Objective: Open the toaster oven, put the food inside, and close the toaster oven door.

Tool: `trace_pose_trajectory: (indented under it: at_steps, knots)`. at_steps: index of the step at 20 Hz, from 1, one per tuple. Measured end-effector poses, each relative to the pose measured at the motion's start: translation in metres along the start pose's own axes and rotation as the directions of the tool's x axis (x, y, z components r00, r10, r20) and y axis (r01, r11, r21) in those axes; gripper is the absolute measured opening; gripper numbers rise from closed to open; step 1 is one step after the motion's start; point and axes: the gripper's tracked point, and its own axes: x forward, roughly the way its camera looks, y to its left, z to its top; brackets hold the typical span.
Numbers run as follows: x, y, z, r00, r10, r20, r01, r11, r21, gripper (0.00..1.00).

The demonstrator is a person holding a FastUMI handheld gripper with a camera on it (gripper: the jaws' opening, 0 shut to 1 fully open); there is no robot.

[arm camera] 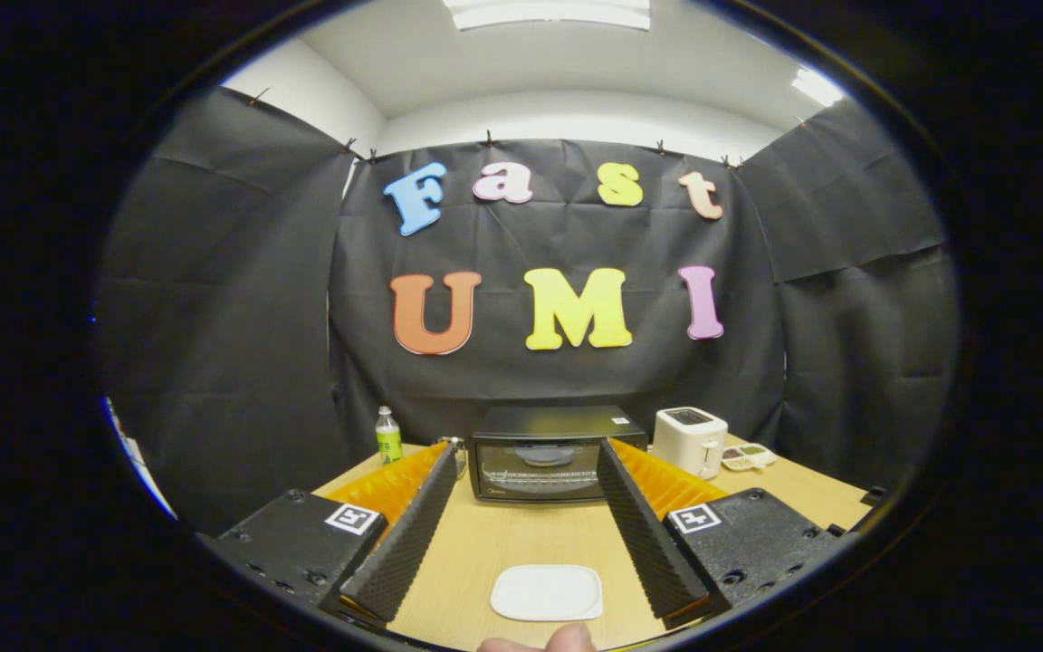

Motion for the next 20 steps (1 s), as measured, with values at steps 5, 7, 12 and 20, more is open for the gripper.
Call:
trace_pose_trajectory:
  at_steps: [5, 7, 12, 20]
  knots:
    - [0.000, 0.004, -0.001, 1.000, 0.003, 0.001, -0.003, 0.999, -0.034, 1.00]
    - [-0.001, 0.004, 0.000, 1.000, 0.003, 0.000, -0.003, 1.000, -0.027, 1.00]
    - [-0.003, -0.001, -0.001, 1.000, -0.005, 0.005, 0.005, 0.999, -0.033, 1.00]
    - [-0.003, -0.005, -0.002, 1.000, -0.028, 0.012, 0.028, 0.998, -0.054, 1.00]
